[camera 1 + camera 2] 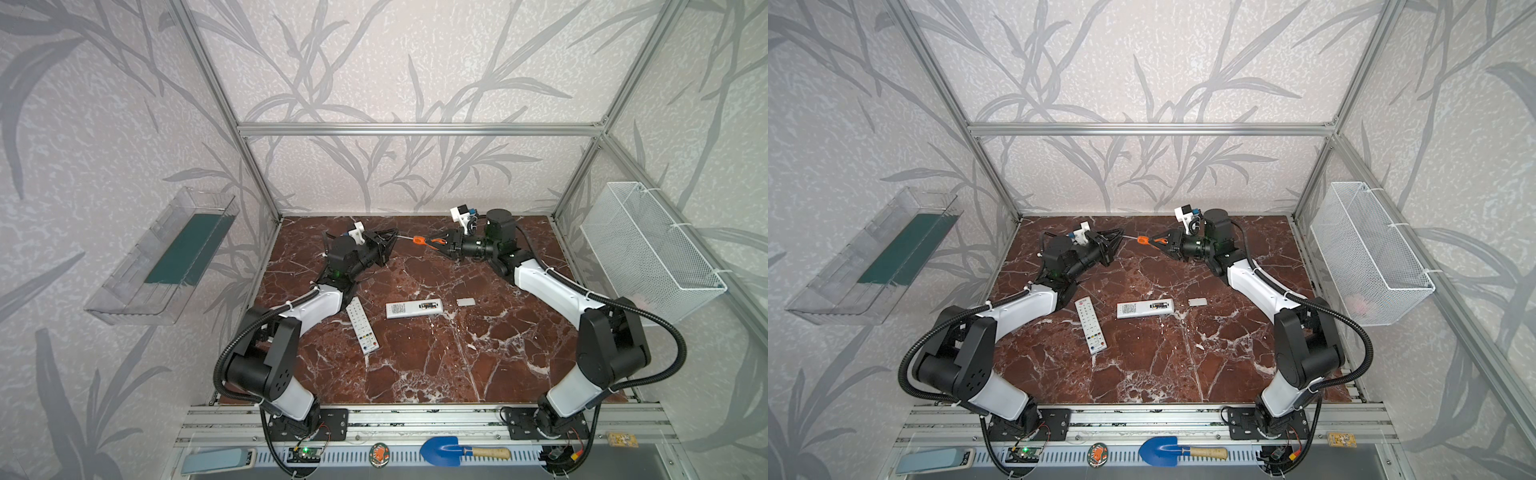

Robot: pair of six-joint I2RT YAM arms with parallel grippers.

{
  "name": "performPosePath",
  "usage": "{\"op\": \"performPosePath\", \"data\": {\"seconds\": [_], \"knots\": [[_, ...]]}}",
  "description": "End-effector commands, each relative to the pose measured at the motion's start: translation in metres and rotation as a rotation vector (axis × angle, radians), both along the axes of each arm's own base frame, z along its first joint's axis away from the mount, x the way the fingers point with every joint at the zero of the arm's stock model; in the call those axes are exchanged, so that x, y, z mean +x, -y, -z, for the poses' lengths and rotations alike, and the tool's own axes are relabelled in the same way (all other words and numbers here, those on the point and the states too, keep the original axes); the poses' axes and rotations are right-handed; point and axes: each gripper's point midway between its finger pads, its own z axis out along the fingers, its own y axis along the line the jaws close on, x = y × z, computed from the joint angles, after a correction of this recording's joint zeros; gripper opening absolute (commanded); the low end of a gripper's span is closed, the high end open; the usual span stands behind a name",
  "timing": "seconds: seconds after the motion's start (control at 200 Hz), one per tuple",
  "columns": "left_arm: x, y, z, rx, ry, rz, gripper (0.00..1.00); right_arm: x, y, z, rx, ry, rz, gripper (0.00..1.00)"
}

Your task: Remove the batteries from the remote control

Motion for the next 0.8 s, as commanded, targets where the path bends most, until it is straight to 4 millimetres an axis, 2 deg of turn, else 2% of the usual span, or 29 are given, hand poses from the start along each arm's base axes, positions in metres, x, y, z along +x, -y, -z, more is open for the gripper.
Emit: {"op": "performPosePath", "data": {"seconds": [0.0, 0.175, 0.255, 0.355, 0.445, 0.595, 0.735, 0.795], "knots": [[-0.013, -0.013, -0.002, 0.089, 0.033, 0.017, 0.45, -0.002, 0.026, -0.006, -0.055, 0.026, 0.056, 0.06], [-0.033, -0.025, 0.015, 0.377, 0.104, 0.102, 0.59, -0.023, 0.055, 0.005, -0.281, 0.071, 0.006, 0.06], [-0.045, -0.031, 0.033, 0.547, 0.113, 0.157, 0.65, -0.036, 0.062, 0.007, -0.361, 0.101, -0.051, 0.06], [-0.062, -0.042, 0.053, 0.795, 0.159, 0.234, 0.81, -0.048, 0.072, 0.013, -0.452, 0.142, -0.091, 0.0], [-0.075, -0.051, 0.063, 0.971, 0.222, 0.289, 0.99, -0.054, 0.079, 0.021, -0.511, 0.176, -0.107, 0.0], [-0.087, -0.052, 0.074, 1.119, 0.339, 0.399, 0.99, -0.066, 0.083, 0.024, -0.547, 0.273, -0.15, 0.0], [-0.106, -0.037, 0.078, 1.15, 0.506, 0.556, 0.99, -0.08, 0.081, 0.025, -0.544, 0.347, -0.212, 0.0], [-0.114, -0.033, 0.08, 1.167, 0.572, 0.625, 0.97, -0.085, 0.083, 0.031, -0.591, 0.356, -0.223, 0.0]]}}
